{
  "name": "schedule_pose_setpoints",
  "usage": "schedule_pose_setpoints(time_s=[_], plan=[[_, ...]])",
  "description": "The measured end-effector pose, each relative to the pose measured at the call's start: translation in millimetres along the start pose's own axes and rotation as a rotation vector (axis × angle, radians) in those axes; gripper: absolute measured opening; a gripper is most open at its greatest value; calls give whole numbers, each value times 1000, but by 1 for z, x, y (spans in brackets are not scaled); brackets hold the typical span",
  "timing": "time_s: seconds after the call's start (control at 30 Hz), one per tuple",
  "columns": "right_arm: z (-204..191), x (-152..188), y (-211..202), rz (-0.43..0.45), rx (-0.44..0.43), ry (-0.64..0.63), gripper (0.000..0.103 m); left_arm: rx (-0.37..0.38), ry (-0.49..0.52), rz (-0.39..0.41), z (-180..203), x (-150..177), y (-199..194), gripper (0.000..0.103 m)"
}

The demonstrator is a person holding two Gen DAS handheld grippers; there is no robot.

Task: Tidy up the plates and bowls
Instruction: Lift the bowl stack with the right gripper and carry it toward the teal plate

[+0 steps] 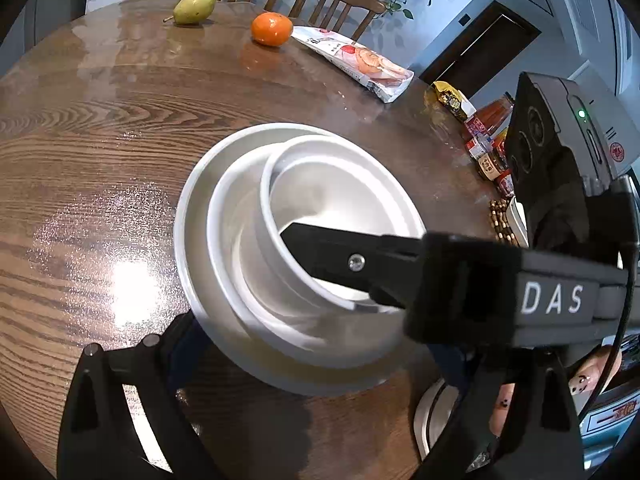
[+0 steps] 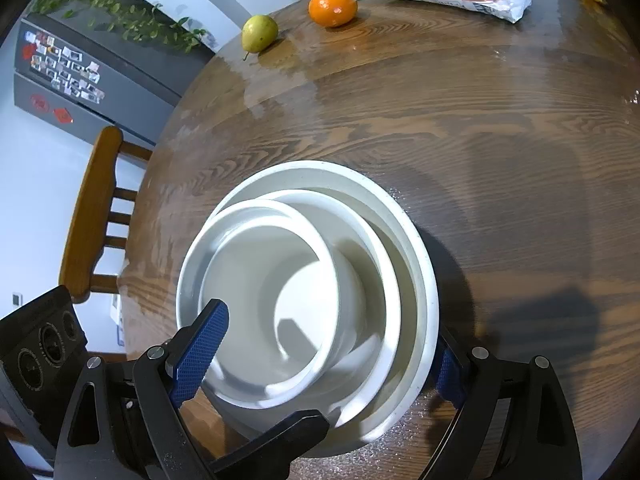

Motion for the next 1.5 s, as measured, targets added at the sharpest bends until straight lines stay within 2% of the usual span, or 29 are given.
schedule_pose_setpoints(time_s=[0.1, 0.63, 0.7, 0.87, 1.07, 1.5], plan=[[-2, 0, 2, -2, 4, -3, 92, 0, -8, 3, -1, -1, 1, 88], [-4, 0, 4, 3, -13, -12, 91, 3, -13, 3, -1, -2, 2, 88], [-5, 0, 4, 2, -21, -16, 89, 2, -14, 3, -1, -2, 2, 88], [-6, 0, 4, 10, 1, -31, 88, -6, -16, 4, -1, 0, 0, 87], [-6, 1, 5, 2, -16, -29, 88, -16, -21, 10, 0, 2, -3, 86], [-8, 1, 2, 14, 0, -52, 88, -26, -19, 19, 1, 4, -8, 87]])
Point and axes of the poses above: each gripper's, at about its wrist camera, not at the fingertips, and y roughly the way its jaws point, z to its right, x to its underside, the point moved 4 cm from there along y, roughly the way its jaws point, and after that the axes turned 8 degrees about -z, right-handed, at the moved point
